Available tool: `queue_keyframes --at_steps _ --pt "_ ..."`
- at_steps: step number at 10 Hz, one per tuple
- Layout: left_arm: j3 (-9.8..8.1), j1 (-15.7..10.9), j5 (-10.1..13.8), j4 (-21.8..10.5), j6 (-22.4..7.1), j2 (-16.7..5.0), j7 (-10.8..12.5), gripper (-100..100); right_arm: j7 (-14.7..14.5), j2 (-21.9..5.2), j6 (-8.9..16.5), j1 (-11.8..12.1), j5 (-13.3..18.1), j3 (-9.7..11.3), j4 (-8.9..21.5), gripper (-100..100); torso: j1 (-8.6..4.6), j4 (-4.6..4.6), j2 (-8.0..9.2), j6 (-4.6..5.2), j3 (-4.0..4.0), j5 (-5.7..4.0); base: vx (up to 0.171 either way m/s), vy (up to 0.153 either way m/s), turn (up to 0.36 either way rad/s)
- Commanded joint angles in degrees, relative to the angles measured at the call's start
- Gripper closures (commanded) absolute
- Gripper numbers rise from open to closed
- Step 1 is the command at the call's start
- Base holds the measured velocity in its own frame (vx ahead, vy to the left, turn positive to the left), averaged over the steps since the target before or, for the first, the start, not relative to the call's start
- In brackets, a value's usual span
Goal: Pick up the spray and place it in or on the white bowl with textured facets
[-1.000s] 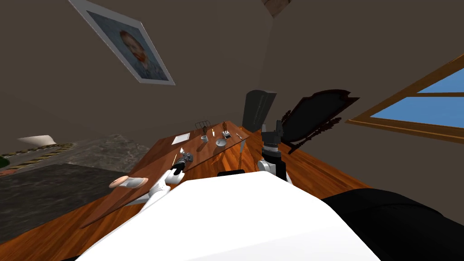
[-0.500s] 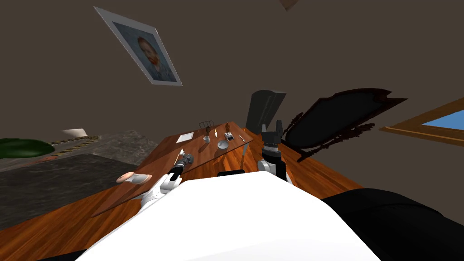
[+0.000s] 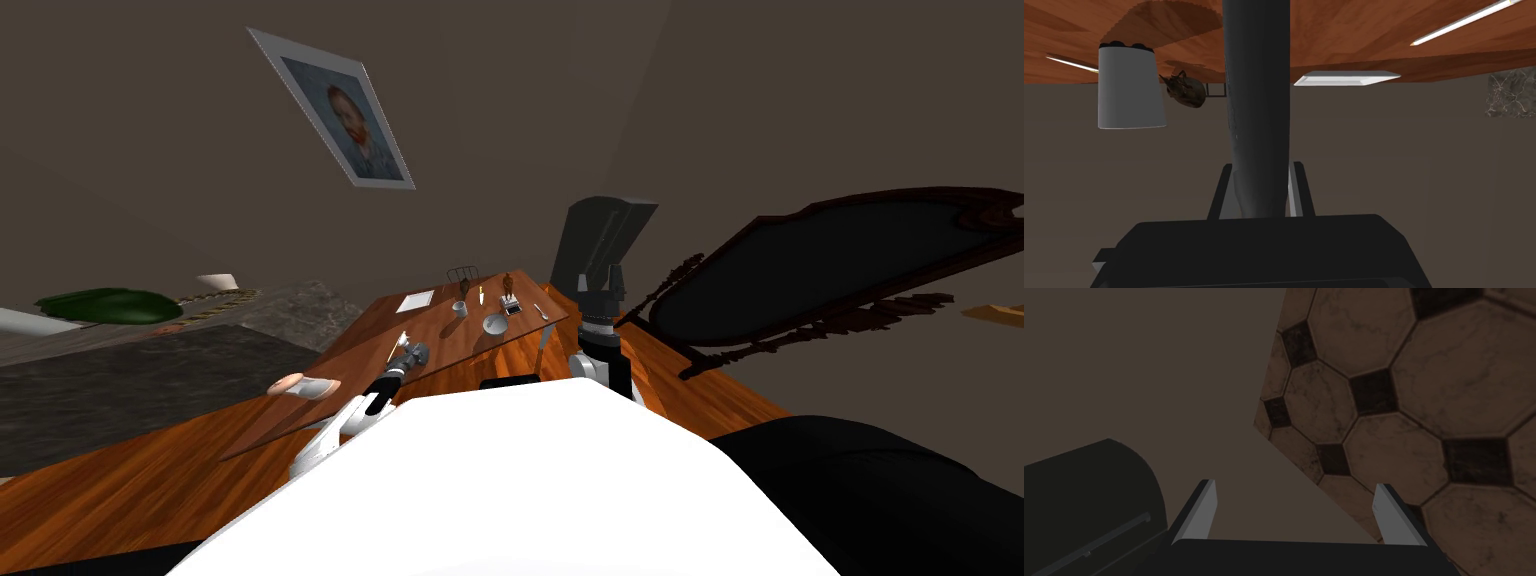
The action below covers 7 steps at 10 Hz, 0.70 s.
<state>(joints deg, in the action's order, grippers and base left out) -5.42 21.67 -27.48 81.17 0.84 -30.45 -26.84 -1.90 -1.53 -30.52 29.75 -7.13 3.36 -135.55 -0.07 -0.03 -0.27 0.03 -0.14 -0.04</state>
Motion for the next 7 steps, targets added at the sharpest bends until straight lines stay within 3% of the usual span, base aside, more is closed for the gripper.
queue_keyframes --at_steps 1,2,7 --pt "0.00 0.00 0.00 0.00 0.00 0.00 0.00 0 0.00 0.00 0.00 0.00 0.00 0.00 0.00 0 0.00 0.00 0.00 0.00 0.00 0.00 0.009 -0.005 -0.008" --pt "0.37 1.36 0.50 1.26 -1.87 -0.98 0.11 100 0.00 0.00 0.00 0.00 0.00 0.00 0.00 0 0.07 0.03 0.15 -0.02 0.09 0.01 -0.009 -0.057 0.037" --pt "1.51 5.09 2.05 4.84 -7.11 -3.82 0.49 100 0.00 0.01 0.00 -0.01 0.00 0.01 0.00 0 -0.33 -0.12 0.44 -0.22 0.15 0.08 -0.015 -0.104 0.038"
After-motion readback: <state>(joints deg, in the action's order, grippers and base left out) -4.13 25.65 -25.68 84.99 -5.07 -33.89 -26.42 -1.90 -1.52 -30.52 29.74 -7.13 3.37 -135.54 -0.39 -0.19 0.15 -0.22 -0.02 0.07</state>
